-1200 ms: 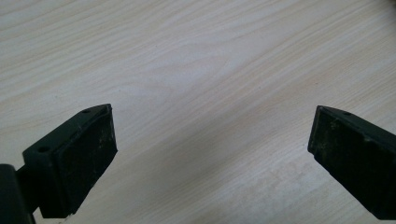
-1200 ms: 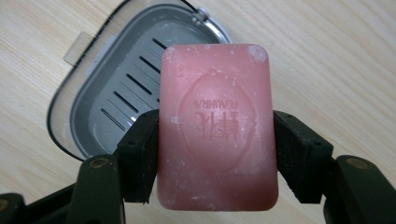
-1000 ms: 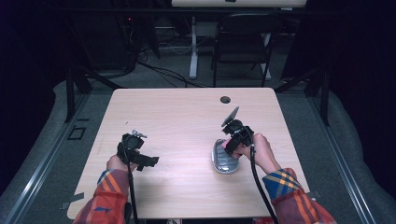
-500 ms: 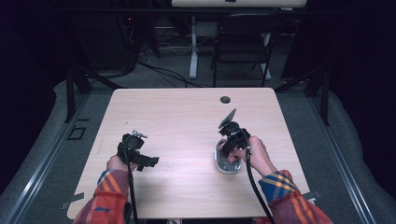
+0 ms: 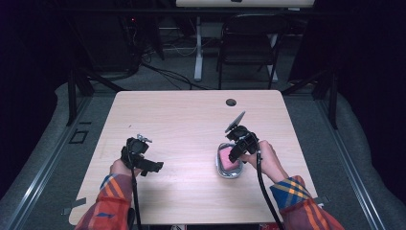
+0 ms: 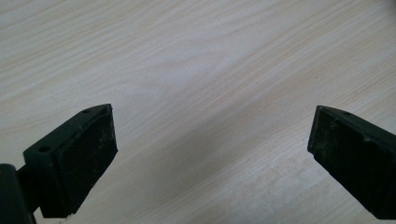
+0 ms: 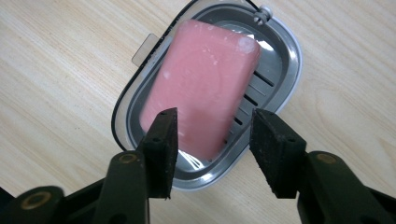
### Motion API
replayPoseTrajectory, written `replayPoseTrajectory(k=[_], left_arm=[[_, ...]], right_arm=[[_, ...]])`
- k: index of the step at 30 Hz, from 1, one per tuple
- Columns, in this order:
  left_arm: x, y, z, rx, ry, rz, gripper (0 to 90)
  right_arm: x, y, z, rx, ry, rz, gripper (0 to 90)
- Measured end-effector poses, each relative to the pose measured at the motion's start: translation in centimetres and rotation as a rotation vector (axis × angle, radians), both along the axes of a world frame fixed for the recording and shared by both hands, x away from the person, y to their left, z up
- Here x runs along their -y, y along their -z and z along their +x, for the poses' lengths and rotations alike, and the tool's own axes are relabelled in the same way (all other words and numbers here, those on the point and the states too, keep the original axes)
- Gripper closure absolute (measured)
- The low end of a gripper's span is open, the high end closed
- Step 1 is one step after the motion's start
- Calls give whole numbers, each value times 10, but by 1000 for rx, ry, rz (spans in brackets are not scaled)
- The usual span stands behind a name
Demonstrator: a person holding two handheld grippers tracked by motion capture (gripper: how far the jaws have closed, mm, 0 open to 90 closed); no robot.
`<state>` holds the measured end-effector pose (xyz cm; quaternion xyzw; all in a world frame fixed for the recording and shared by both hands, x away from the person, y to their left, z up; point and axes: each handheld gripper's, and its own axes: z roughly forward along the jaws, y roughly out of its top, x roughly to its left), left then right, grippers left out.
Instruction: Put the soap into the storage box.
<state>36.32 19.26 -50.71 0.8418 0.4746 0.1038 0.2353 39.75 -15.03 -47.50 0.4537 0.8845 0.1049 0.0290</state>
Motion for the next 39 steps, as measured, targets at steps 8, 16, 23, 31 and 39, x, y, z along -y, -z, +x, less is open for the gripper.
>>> replayPoseTrajectory(k=[8,16,23,31,39], left_arm=[[0,0,0,-3,5,1,12],[1,0,0,-1,8,2,12],[1,0,0,3,8,2,12],[2,0,-1,4,8,3,11],[2,0,-1,3,11,5,11]], right_arm=[[8,-10,-5,29,-34,8,542],[18,-17,-8,60,-52,29,506],[34,-29,-14,106,-73,50,430],[57,-37,-22,138,-73,58,308],[79,-37,-30,151,-51,41,186]])
